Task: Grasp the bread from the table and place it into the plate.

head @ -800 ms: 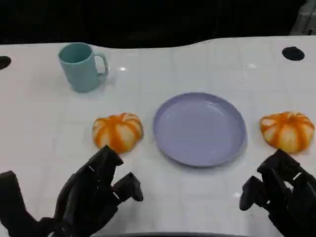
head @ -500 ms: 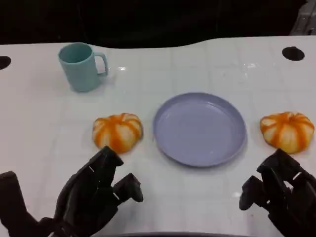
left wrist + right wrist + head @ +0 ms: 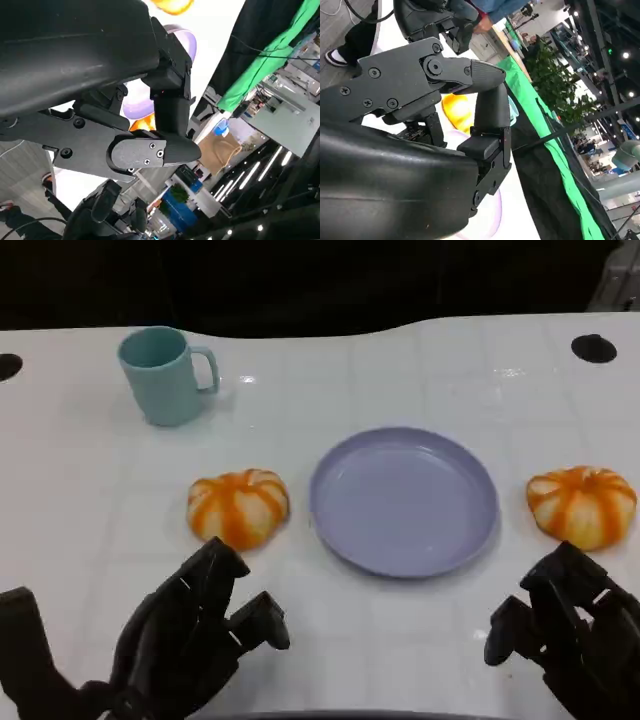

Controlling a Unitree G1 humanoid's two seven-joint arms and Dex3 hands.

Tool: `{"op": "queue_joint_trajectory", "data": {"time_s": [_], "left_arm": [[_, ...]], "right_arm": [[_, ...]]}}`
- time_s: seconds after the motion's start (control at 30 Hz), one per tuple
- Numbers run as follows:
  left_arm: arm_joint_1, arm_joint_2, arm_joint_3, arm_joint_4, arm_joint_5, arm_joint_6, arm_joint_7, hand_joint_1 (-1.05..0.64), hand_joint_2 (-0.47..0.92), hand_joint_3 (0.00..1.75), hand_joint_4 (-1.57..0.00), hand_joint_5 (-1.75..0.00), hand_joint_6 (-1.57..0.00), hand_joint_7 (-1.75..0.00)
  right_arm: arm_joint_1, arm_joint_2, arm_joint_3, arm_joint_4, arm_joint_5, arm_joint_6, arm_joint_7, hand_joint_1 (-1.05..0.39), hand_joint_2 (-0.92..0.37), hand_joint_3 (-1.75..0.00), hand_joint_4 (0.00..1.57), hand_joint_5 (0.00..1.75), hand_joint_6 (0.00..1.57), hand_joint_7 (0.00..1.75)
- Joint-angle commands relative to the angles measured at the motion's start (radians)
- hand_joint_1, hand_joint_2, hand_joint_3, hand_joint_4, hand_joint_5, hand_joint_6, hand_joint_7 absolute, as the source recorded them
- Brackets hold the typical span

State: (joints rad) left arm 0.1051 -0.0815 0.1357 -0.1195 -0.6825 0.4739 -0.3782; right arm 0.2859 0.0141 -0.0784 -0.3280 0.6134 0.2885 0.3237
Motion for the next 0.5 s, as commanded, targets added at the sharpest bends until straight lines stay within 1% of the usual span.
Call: {"op": "queue_joint_trajectory", "data": {"time_s": [0.03,0.1,0.13,0.17,0.2,0.23,0.3,0.33,0.37,0.4,0.47,0.5], "left_arm": [[-0.002,0.013,0.007,0.005,-0.001,-0.014,-0.005,-0.6,0.92,0.36,-0.78,-1.75,-0.5,-1.75],[-0.002,0.015,0.006,0.004,0.002,-0.017,-0.008,-0.6,0.92,0.36,-0.78,-1.75,-0.5,-1.75],[-0.003,0.019,0.005,0.004,0.005,-0.023,-0.013,-0.6,0.92,0.35,-0.75,-1.75,-0.49,-1.71],[-0.009,0.032,-0.005,0.015,0.03,-0.072,-0.055,-0.6,0.92,0.34,-0.7,-1.71,-0.46,-1.61],[-0.014,0.042,-0.014,0.024,0.049,-0.111,-0.087,-0.61,0.92,0.3,-0.62,-1.62,-0.46,-1.36],[-0.017,0.048,-0.02,0.033,0.061,-0.139,-0.11,-0.61,0.92,0.28,-0.57,-1.56,-0.47,-1.19],[-0.018,0.051,-0.025,0.045,0.07,-0.167,-0.128,-0.61,0.92,0.27,-0.55,-1.53,-0.47,-1.1],[-0.032,0.062,-0.037,0.053,0.123,-0.253,-0.148,-0.61,0.92,0.27,-0.54,-1.52,-0.48,-1.08],[-0.042,0.07,-0.047,0.06,0.164,-0.32,-0.163,-0.61,0.92,0.19,-0.48,-1.2,-0.45,-0.73],[-0.049,0.075,-0.053,0.068,0.193,-0.37,-0.175,-0.6,0.92,0.16,-0.47,-1.06,-0.46,-0.55],[-0.054,0.075,-0.059,0.083,0.212,-0.416,-0.185,-0.6,0.92,0.13,-0.47,-0.94,-0.48,-0.4],[-0.054,0.075,-0.061,0.09,0.215,-0.427,-0.187,-0.6,0.92,0.13,-0.47,-0.93,-0.49,-0.38]], "right_arm": [[-0.003,-0.007,-0.009,-0.003,0.008,0.004,-0.006,-0.53,-0.8,-0.54,0.68,1.75,0.55,1.55],[-0.004,-0.006,-0.007,-0.002,0.006,0.002,-0.005,-0.53,-0.8,-0.54,0.68,1.75,0.55,1.55],[-0.004,-0.006,-0.006,-0.002,0.004,0.001,-0.005,-0.53,-0.8,-0.54,0.67,1.75,0.54,1.55],[-0.003,-0.003,-0.003,-0.002,0.001,-0.001,-0.007,-0.53,-0.79,-0.54,0.67,1.75,0.54,1.55],[-0.003,-0.001,-0.001,-0.003,-0.001,-0.002,-0.009,-0.54,-0.79,-0.53,0.67,1.75,0.54,1.55],[-0.003,0.0,0.0,-0.003,-0.002,-0.002,-0.011,-0.54,-0.79,-0.53,0.67,1.75,0.54,1.55],[-0.003,0.0,0.001,-0.003,-0.002,-0.003,-0.012,-0.54,-0.79,-0.53,0.67,1.75,0.54,1.55],[-0.004,0.001,0.004,-0.001,-0.006,-0.006,-0.013,-0.54,-0.79,-0.53,0.67,1.75,0.54,1.55],[-0.005,0.001,0.006,0.0,-0.009,-0.008,-0.013,-0.55,-0.79,-0.53,0.67,1.75,0.55,1.55],[-0.006,0.002,0.007,0.001,-0.011,-0.01,-0.014,-0.55,-0.79,-0.53,0.67,1.75,0.55,1.55],[-0.006,0.003,0.008,0.001,-0.012,-0.011,-0.014,-0.55,-0.79,-0.53,0.67,1.75,0.54,1.55],[-0.006,0.003,0.008,0.001,-0.013,-0.011,-0.014,-0.55,-0.79,-0.53,0.67,1.75,0.54,1.55]]}}
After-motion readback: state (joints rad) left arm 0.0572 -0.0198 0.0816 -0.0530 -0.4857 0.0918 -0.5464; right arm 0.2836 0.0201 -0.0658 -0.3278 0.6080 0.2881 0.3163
